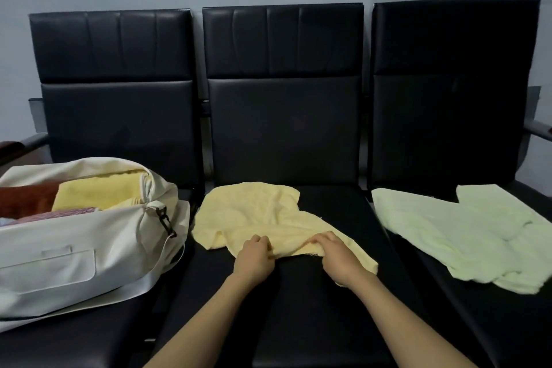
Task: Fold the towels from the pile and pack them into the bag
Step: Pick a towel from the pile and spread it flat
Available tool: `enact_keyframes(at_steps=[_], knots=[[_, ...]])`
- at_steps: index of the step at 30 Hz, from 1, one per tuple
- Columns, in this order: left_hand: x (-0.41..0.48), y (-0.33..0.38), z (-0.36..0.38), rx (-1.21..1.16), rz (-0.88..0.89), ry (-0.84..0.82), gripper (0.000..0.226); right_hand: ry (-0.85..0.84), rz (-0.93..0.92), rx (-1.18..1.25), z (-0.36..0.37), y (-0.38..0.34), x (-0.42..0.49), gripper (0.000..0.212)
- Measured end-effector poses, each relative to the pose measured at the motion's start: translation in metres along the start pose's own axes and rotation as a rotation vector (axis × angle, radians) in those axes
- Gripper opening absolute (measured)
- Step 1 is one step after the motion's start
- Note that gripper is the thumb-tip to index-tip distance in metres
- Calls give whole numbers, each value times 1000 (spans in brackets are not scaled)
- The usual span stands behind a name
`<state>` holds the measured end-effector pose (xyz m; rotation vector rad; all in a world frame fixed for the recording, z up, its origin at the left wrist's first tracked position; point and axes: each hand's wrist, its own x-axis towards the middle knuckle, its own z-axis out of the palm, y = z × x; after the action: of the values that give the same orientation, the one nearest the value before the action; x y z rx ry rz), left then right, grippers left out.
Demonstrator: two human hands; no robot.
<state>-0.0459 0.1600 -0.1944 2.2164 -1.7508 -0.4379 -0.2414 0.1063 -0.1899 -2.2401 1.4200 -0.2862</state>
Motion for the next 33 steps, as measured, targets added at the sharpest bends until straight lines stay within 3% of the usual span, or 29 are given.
enact_keyframes(at_steps=[2,6,12,14,15,18,20,22,25,27,31,33], knots=[[-2,-3,0,-4,27,42,18,67,81,-3,-5,5,-2,48],[-7,-4,-17,-371,38,58,14,150,176,124,-11,14,-3,28],[-14,9,-51,-751,124,352,14,394,-37,442,-34,5,-13,24],[-12,4,-63,-582,39,358,25,339,-75,579,-42,0,-15,24],[-9,-3,-65,-353,-42,296,28,263,-80,618,-45,-2,-16,23],[-15,-19,-59,254,-168,69,25,17,-59,438,-40,-3,-19,20],[-17,-20,-50,258,-127,62,34,-18,-54,253,-33,0,-18,16],[-15,-16,-47,97,-64,85,40,-55,-65,148,-27,2,-17,20],[-11,-11,-41,-86,-14,-115,67,-224,-88,15,-23,2,-19,53],[-11,-13,-32,4,-18,-237,83,-285,-92,-116,-20,-2,-21,61],[-8,-21,-23,98,-19,-309,77,-209,38,-281,-24,-15,-15,53],[-9,-17,-22,84,38,-365,73,-253,94,-364,-31,-18,-13,45]])
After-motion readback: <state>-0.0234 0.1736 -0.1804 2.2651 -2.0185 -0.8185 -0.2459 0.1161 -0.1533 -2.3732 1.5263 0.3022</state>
